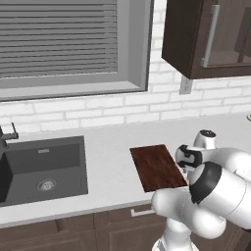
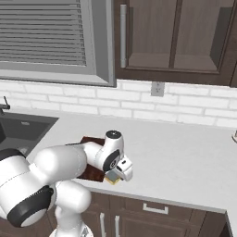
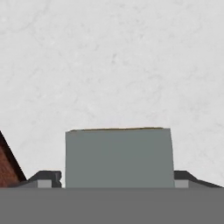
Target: Pick up the sponge from the counter and clean the cutting board by briefly scrubbing or pressing down on the cutting board. Once finished, release the sponge.
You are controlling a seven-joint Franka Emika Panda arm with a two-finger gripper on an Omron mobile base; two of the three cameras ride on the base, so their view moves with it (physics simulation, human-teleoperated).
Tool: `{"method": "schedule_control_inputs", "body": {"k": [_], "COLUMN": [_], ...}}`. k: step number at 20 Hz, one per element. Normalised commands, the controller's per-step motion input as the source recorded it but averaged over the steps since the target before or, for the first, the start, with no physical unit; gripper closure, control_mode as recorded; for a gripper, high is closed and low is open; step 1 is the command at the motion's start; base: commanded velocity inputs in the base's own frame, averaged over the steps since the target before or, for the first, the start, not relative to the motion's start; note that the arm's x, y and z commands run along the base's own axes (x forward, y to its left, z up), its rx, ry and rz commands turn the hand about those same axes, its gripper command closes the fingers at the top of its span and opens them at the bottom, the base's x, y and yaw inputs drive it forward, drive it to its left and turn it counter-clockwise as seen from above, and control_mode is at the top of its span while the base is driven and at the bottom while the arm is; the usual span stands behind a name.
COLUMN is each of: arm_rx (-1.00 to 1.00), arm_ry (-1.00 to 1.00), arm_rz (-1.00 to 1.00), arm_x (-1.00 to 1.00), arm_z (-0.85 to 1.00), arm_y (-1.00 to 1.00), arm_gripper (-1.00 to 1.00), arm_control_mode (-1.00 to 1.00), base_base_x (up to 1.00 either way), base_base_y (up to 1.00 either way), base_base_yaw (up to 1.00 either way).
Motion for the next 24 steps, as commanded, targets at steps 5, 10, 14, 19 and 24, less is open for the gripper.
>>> {"method": "schedule_control_inputs", "body": {"k": [5, 10, 14, 19, 24], "arm_rx": [0.00, 0.00, 0.00, 0.00, -0.01], "arm_ry": [0.00, 0.00, -0.05, -0.02, 0.00], "arm_rz": [0.00, 0.00, 0.09, 0.15, 0.14], "arm_x": [0.00, 0.00, -0.07, -0.01, 0.00], "arm_z": [0.00, 0.06, 0.52, 0.42, 0.09], "arm_y": [0.02, 0.00, 0.00, 0.11, 0.24], "arm_gripper": [1.00, 1.00, 1.00, 1.00, 1.00], "arm_control_mode": [-1.00, -1.00, -1.00, -1.00, -1.00], "base_base_x": [0.00, 0.00, 0.00, 0.00, 0.00], "base_base_y": [0.00, 0.00, 0.00, 0.00, 0.00], "base_base_yaw": [0.00, 0.00, 0.00, 0.00, 0.00]}}
